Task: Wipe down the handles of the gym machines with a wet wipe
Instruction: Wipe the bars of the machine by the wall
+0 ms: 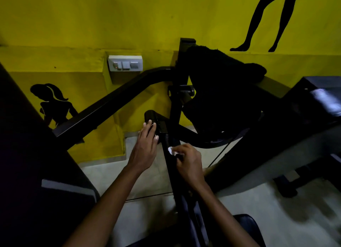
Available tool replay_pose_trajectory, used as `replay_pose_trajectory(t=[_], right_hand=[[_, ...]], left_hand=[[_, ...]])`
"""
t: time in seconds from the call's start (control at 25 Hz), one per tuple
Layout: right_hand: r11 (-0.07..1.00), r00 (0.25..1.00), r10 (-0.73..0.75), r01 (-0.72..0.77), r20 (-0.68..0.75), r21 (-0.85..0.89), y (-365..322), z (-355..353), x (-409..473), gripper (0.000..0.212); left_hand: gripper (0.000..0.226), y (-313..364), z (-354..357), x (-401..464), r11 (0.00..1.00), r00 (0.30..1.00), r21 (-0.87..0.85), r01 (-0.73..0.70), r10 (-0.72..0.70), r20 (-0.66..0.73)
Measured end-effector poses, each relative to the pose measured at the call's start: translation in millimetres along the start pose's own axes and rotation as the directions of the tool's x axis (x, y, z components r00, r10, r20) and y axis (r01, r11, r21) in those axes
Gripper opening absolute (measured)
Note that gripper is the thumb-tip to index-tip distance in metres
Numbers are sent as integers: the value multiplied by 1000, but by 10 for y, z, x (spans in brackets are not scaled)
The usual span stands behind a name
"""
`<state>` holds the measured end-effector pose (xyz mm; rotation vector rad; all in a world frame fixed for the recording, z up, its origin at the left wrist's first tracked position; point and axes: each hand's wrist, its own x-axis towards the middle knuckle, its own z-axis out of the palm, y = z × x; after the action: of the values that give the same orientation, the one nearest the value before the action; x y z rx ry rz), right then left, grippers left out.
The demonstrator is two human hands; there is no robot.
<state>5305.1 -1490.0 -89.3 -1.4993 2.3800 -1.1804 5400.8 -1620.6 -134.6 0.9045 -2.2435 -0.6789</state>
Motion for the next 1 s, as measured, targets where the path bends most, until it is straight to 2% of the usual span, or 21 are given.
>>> replay_pose_trajectory(t=[0.12, 0.28, 0.44, 0.48, 0.64, 0.76, 0.84, 1.0], right_hand=[[983, 990, -103, 116, 92, -145, -35, 188, 232, 23], [882, 942, -253, 318, 219, -348, -96, 280, 291, 24], [711, 796, -351, 569, 492, -413, -175, 166, 205, 12], [676, 775, -359, 600, 521, -427, -201, 139, 173, 14], [660, 840, -288, 522, 461, -540, -276, 195, 167, 21], [555, 772, -321, 623, 549, -551, -334, 248, 51, 19], [569, 721, -313, 663, 618, -487, -367, 181, -85, 23], [599, 773, -256, 598, 581, -532, -442, -18, -170, 11]], left_hand=[[51, -126, 21, 47, 997, 999, -74, 13, -10, 37], [56, -239, 12, 95, 990, 997, -143, -20, 30, 67], [56, -283, 30, 111, 990, 997, -137, -31, 41, 69], [57, -291, 35, 108, 990, 997, -133, -39, 48, 63], [55, -307, 53, 86, 989, 997, -137, -56, 63, 46], [53, -293, 56, 41, 990, 998, -131, -48, 53, 34], [53, -262, 37, 7, 991, 998, -126, -48, 52, 31], [51, -221, 37, -77, 991, 997, -111, -71, 74, 21]])
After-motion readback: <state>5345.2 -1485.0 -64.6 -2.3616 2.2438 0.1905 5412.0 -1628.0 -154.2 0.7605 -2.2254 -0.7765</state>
